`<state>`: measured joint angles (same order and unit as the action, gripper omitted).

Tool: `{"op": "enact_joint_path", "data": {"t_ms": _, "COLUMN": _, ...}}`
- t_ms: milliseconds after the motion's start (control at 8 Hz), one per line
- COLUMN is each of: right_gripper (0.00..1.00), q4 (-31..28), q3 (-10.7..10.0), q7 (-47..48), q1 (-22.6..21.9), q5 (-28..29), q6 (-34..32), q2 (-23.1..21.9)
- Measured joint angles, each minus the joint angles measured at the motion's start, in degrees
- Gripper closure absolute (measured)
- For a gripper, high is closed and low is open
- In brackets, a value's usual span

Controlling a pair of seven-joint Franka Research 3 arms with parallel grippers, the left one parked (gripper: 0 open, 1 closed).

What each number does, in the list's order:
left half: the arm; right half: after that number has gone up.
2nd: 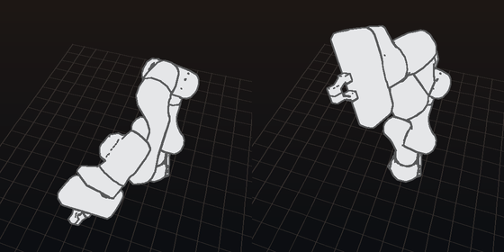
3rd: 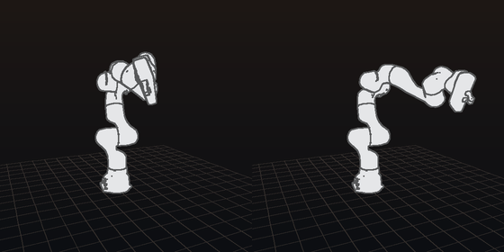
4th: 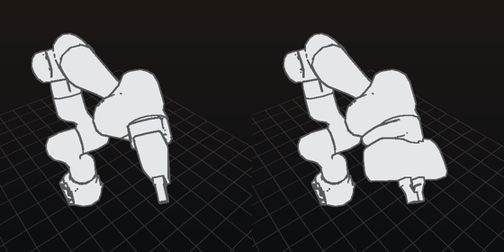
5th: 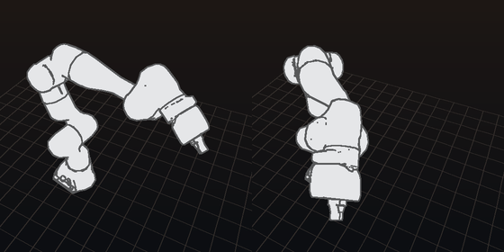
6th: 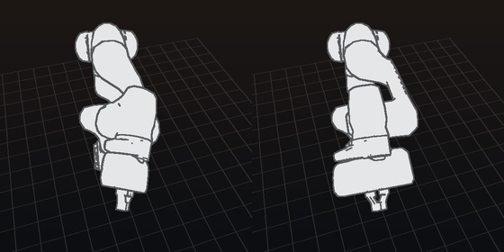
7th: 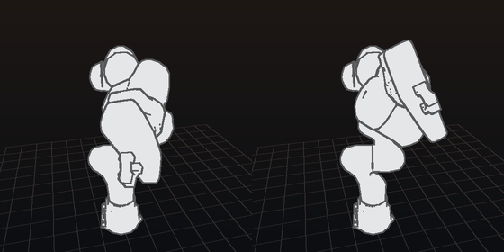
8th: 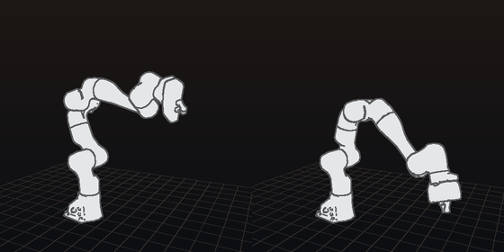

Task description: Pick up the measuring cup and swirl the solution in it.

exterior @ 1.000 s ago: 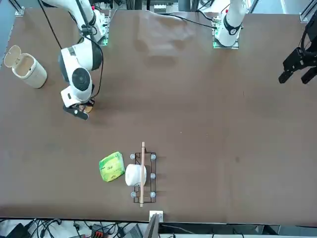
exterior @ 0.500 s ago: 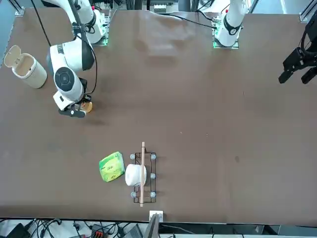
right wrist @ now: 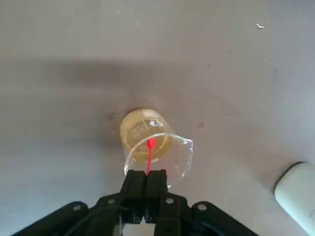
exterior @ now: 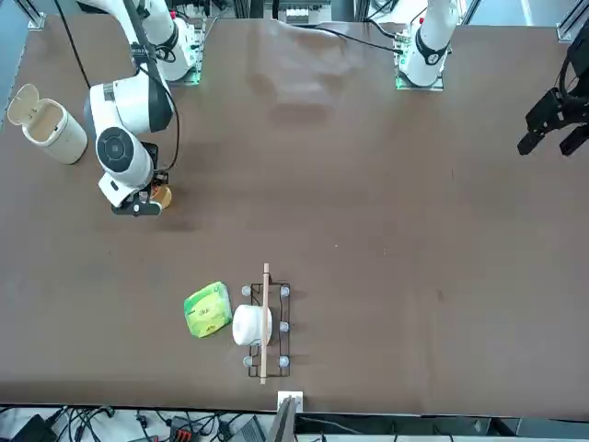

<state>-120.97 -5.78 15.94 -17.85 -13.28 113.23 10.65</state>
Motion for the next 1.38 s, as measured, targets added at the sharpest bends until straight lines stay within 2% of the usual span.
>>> {"op": "enact_joint_path", "data": {"t_ms": 375, "right_gripper": 0.98, "q4": -0.49, "q3": -0.03, "q7": -5.33, "q1": 2.49, "q5": 0.3, "q6": 0.14, "q2": 0.01}}
{"op": "enact_joint_path", "data": {"t_ms": 625, "right_gripper": 0.98, "q4": -0.49, "q3": -0.04, "q7": -5.7, "q1": 3.69, "q5": 0.64, "q6": 2.09, "q2": 0.11}}
{"op": "enact_joint_path", "data": {"t_ms": 1125, "right_gripper": 0.98, "q4": -0.46, "q3": 0.37, "q7": -5.89, "q1": 4.12, "q5": 9.16, "q6": 4.85, "q2": 0.37}}
{"op": "enact_joint_path", "data": {"t_ms": 1375, "right_gripper": 0.98, "q4": -0.46, "q3": 0.55, "q7": -5.89, "q1": 4.11, "q5": 10.11, "q6": 4.08, "q2": 0.35}}
